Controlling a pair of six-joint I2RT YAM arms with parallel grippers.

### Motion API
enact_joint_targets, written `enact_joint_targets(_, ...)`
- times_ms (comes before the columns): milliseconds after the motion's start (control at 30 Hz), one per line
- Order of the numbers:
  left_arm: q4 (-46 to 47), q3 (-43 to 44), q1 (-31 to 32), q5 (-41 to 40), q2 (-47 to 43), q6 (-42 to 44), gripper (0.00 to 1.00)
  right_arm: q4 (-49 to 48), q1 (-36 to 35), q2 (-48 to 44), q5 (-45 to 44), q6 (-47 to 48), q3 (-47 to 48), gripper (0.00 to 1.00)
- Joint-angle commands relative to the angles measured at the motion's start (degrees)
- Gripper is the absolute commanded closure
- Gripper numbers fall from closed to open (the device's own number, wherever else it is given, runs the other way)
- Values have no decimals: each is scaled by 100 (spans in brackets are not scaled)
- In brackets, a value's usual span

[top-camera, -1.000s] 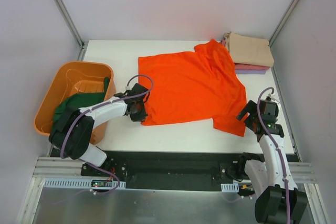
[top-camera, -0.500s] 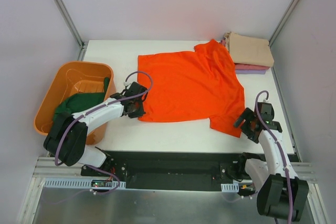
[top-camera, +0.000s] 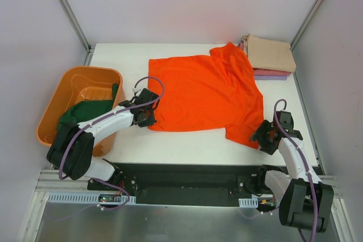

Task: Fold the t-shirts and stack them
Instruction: Flatten out the tshirt

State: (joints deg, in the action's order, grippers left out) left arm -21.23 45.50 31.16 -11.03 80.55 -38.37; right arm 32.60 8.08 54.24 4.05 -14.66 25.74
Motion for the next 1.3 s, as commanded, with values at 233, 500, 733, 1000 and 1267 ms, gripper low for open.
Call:
enact_joint_targets(233,14,-14,31,-128,-66,-109,100,-324,10,297,684,-222,-183,46)
enact_joint_targets(500,58,-5,31,-154,-92,-118,100,-850,-8,456,1018,-100,-227,74)
enact_joint_targets(733,67,117,-22,-84,-110,-136,100,-1361,-17,290,1150,-55,80,99)
enact_joint_targets(1000,76,1179,-48,-523,-927,320,100,-1090,-17,-827,966,270,1652,99)
enact_joint_targets(1267,225,2848,-101,-1506,-1578,1242,100,-1010,-17,-1055,272,384,3629,99)
